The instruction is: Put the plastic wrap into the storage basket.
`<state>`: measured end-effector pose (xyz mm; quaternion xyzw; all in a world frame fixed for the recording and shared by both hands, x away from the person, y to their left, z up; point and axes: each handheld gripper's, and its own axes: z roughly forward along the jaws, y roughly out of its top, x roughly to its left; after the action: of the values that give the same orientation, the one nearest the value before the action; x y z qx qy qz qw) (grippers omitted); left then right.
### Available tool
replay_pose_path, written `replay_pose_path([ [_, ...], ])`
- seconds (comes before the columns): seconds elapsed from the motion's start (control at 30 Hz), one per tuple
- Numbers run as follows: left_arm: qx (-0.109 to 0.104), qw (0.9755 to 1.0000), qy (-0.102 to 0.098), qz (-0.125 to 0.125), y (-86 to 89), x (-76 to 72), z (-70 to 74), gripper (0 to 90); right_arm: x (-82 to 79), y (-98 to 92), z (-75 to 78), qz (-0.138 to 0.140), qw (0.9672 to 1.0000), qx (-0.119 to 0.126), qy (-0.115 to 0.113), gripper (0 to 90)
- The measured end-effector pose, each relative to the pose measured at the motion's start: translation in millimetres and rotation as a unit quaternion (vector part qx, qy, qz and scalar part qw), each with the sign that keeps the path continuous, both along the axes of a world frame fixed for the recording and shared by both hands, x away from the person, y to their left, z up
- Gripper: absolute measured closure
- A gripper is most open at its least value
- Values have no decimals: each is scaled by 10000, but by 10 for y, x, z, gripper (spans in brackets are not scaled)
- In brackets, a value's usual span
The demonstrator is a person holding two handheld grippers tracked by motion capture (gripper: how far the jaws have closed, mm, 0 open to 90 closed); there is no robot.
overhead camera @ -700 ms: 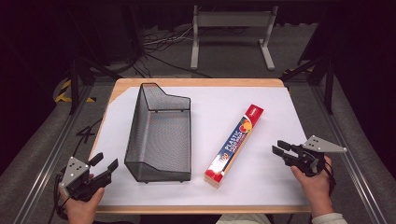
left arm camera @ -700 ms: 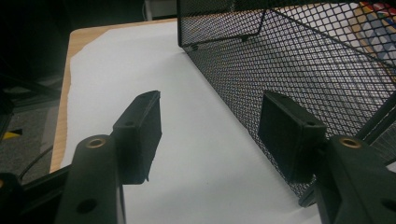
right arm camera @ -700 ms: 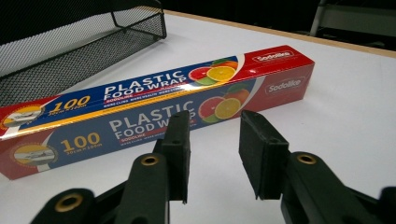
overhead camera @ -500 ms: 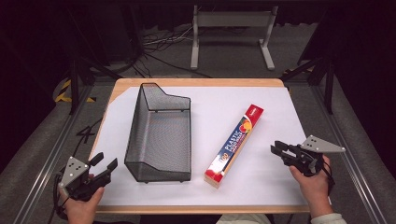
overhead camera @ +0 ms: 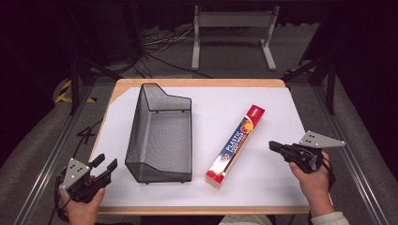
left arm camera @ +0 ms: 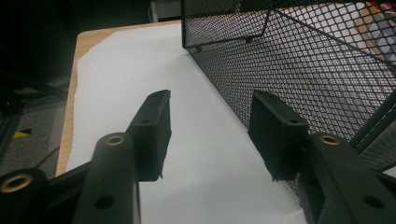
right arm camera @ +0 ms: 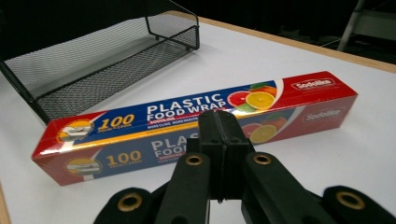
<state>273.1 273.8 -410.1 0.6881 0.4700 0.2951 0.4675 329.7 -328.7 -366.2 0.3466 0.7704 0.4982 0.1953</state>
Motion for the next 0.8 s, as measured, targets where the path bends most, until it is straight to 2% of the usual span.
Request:
replay_pose_path([
  [0.3, -3, 9999, 102, -109, -28, 29, -22, 677, 105, 171, 173, 244, 9995, 112, 171, 900],
  [0.43, 35, 9997, 201, -104, -27, 46, -24, 851, 163, 329, 329, 423, 9989, 88, 203, 900],
  [0.47, 27, 9996, 217, -165, -20, 47, -28, 871, 173, 376, 357, 480, 9986, 56, 209, 900],
  [0.6, -16, 9994, 228, -264, -3, 46, -34, 899, 206, 573, 461, 709, 9973, -75, 169, 900],
  [0.8, -14, 9993, 234, -288, -4, 46, -33, 899, 261, 766, 530, 878, 9958, -125, 216, 900],
])
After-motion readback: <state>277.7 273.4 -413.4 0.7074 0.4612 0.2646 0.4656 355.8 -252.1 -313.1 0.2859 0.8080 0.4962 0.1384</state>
